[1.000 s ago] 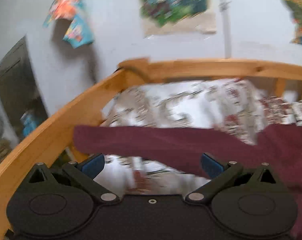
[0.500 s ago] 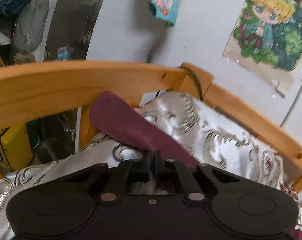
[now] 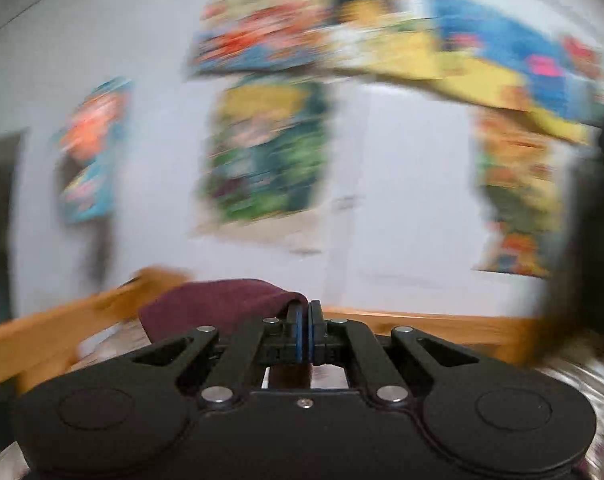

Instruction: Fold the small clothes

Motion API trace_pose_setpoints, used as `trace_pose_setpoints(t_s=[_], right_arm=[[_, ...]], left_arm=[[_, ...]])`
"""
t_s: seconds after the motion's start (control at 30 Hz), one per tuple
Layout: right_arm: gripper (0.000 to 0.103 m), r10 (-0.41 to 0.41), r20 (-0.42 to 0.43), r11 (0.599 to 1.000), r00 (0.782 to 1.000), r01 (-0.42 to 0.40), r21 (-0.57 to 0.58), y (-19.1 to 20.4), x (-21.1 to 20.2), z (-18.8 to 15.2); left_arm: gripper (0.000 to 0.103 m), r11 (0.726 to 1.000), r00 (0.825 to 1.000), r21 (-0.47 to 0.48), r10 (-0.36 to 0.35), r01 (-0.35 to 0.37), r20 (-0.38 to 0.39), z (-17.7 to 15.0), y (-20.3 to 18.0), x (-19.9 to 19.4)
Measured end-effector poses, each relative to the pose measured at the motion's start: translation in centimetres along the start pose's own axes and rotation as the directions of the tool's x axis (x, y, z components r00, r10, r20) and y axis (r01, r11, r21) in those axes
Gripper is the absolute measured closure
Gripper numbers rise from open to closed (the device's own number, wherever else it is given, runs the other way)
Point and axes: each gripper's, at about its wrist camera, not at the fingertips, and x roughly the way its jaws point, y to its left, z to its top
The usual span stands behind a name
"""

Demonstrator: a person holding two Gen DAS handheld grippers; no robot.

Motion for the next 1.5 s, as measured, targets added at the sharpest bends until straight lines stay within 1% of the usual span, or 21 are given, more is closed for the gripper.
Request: trace_pose_setpoints(t_s=[0.07, 0.13, 0.23, 0.33, 0.4, 0.5, 0.57, 0.6, 0.63, 0.67, 0.73, 0.8, 0.83, 0.87, 0.97, 1.03, 1.17, 1.2, 1.33, 1.47, 1.5], right_arm=[[0.0, -0.024, 0.01, 0.999, 1.0, 0.024, 0.047, -1.5, -0.1, 0.4], [0.0, -0.051, 0.018, 0.995, 0.999, 0.049, 0.083, -2.9, -0.2, 0.7], [0.0, -0.103, 0.037, 0.987, 0.994, 0.097, 0.126, -4.7, -0.6, 1.2], [0.0, -0.134, 0.053, 0.976, 0.99, 0.123, 0.178, -6.5, -1.2, 1.5], [0.0, -0.145, 0.059, 0.968, 0.988, 0.13, 0.213, -7.7, -1.6, 1.6], [0.0, -0.157, 0.058, 0.956, 0.986, 0.137, 0.259, -9.0, -1.9, 1.7], [0.0, -0.157, 0.059, 0.951, 0.986, 0.135, 0.278, -9.4, -2.1, 1.5], [0.0, -0.154, 0.056, 0.949, 0.986, 0.132, 0.285, -9.5, -2.2, 1.4], [0.0, -0.147, 0.052, 0.949, 0.988, 0.126, 0.288, -9.6, -2.1, 1.4], [0.0, -0.138, 0.046, 0.95, 0.989, 0.119, 0.288, -9.7, -2.0, 1.4], [0.0, -0.119, 0.036, 0.954, 0.992, 0.104, 0.28, -9.4, -1.7, 1.4], [0.0, -0.082, 0.019, 0.963, 0.996, 0.074, 0.258, -8.8, -1.3, 1.2], [0.0, -0.061, 0.009, 0.968, 0.998, 0.057, 0.245, -8.4, -1.0, 1.2], [0.0, -0.037, -0.004, 0.972, 0.999, 0.037, 0.232, -8.1, -0.6, 1.1], [0.0, 0.031, -0.049, 0.987, 0.998, -0.023, 0.159, -5.9, 1.1, 0.6], [0.0, 0.081, -0.075, 0.993, 0.994, -0.074, 0.093, -4.0, 2.5, 0.2], [0.001, 0.169, -0.114, 0.986, 0.979, -0.169, 0.004, -0.5, 5.5, -0.4], [0.001, 0.183, -0.115, 0.982, 0.976, -0.186, -0.023, 0.5, 6.3, -0.6], [0.005, 0.182, -0.128, 0.977, 0.975, -0.194, -0.086, 3.7, 8.5, -0.7], [0.011, 0.189, -0.128, 0.964, 0.974, -0.209, -0.167, 6.7, 10.2, -1.2], [0.02, 0.186, -0.138, 0.96, 0.973, -0.209, -0.184, 7.1, 10.8, -1.5]], left_arm=[[0.101, 0.992, 0.994, 0.06, -0.109, 0.109, 0.002, -0.6, -3.9, -1.7], [0.101, 0.973, 0.978, 0.106, -0.205, 0.207, -0.032, -2.2, -7.4, -3.0], [0.101, 0.933, 0.939, 0.135, -0.319, 0.335, -0.125, -5.4, -11.9, -4.4], [0.1, 0.897, 0.898, 0.154, -0.377, 0.415, -0.225, -8.8, -15.2, -5.4], [0.099, 0.869, 0.858, 0.16, -0.406, 0.469, -0.313, -11.2, -17.0, -5.8], [0.09, 0.824, 0.808, 0.193, -0.428, 0.533, -0.404, -14.0, -18.8, -6.8], [0.084, 0.793, 0.768, 0.196, -0.445, 0.577, -0.46, -15.1, -19.2, -7.4], [0.082, 0.774, 0.741, 0.188, -0.46, 0.604, -0.489, -15.5, -19.3, -7.7], [0.075, 0.754, 0.712, 0.18, -0.472, 0.631, -0.52, -15.8, -19.1, -8.2], [0.068, 0.741, 0.692, 0.175, -0.477, 0.648, -0.542, -16.0, -18.8, -8.7], [0.059, 0.72, 0.66, 0.177, -0.472, 0.671, -0.584, -15.7, -17.9, -9.2], [0.043, 0.723, 0.656, 0.19, -0.442, 0.664, -0.611, -15.1, -16.7, -9.8], [0.033, 0.735, 0.663, 0.196, -0.42, 0.649, -0.62, -14.7, -15.9, -9.9], [0.026, 0.75, 0.671, 0.2, -0.397, 0.63, -0.626, -14.2, -15.0, -9.9], [0.016, 0.813, 0.698, 0.207, -0.302, 0.544, -0.649, -13.1, -12.6, -9.2], [0.012, 0.863, 0.726, 0.213, -0.224, 0.458, -0.65, -13.0, -11.0, -7.9], [0.011, 0.937, 0.795, 0.17, -0.152, 0.305, -0.587, -13.1, -7.6, -5.2], [0.011, 0.95, 0.801, 0.157, -0.131, 0.27, -0.583, -13.3, -7.0, -4.5], [0.011, 0.988, 0.782, 0.112, -0.013, 0.106, -0.623, -14.6, -4.4, -1.6], [0.011, 0.994, 0.765, 0.102, 0.026, 0.051, -0.644, -15.9, -3.0, 0.7], [0.011, 0.995, 0.759, 0.089, 0.026, 0.042, -0.65, -16.1, -2.7, 1.1]])
